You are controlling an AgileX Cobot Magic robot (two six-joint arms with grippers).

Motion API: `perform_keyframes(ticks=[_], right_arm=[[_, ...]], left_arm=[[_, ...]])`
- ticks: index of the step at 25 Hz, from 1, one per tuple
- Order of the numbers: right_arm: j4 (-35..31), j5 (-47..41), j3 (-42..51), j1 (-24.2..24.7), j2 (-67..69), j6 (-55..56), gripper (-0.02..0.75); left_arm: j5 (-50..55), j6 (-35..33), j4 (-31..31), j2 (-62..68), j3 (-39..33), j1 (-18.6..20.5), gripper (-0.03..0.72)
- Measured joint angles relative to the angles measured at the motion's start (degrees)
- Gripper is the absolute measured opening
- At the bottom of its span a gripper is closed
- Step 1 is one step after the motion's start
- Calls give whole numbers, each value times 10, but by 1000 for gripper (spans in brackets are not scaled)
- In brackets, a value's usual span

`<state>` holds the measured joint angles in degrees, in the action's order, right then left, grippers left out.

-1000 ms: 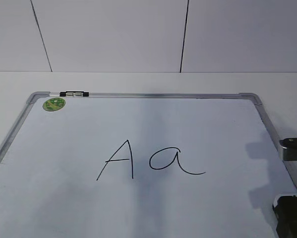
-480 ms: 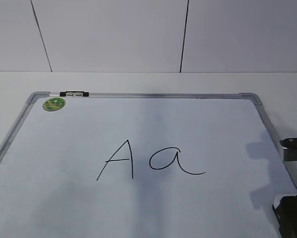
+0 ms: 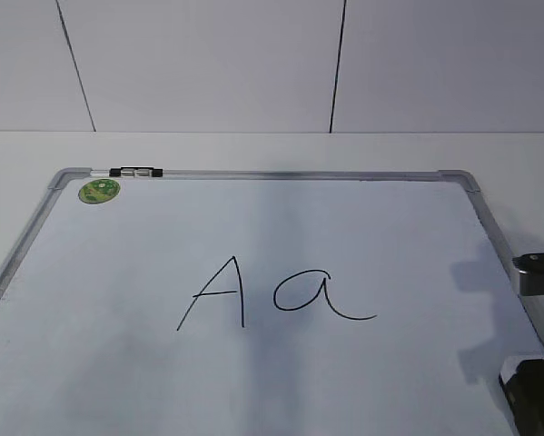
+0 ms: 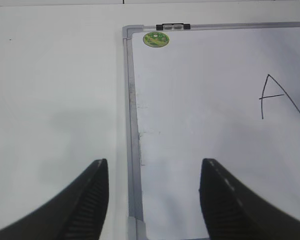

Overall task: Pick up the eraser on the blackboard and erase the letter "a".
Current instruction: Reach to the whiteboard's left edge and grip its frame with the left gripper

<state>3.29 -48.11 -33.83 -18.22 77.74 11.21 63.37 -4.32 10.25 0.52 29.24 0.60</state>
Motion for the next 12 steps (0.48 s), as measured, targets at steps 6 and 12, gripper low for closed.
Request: perform_keyframes(ticks=[6,12], right_arm=[[0,0,0,0,0,1,581],[0,0,0,0,0,2,559]], left_arm=[[0,0,0,0,0,0,433],[0,0,0,0,0,0,433]])
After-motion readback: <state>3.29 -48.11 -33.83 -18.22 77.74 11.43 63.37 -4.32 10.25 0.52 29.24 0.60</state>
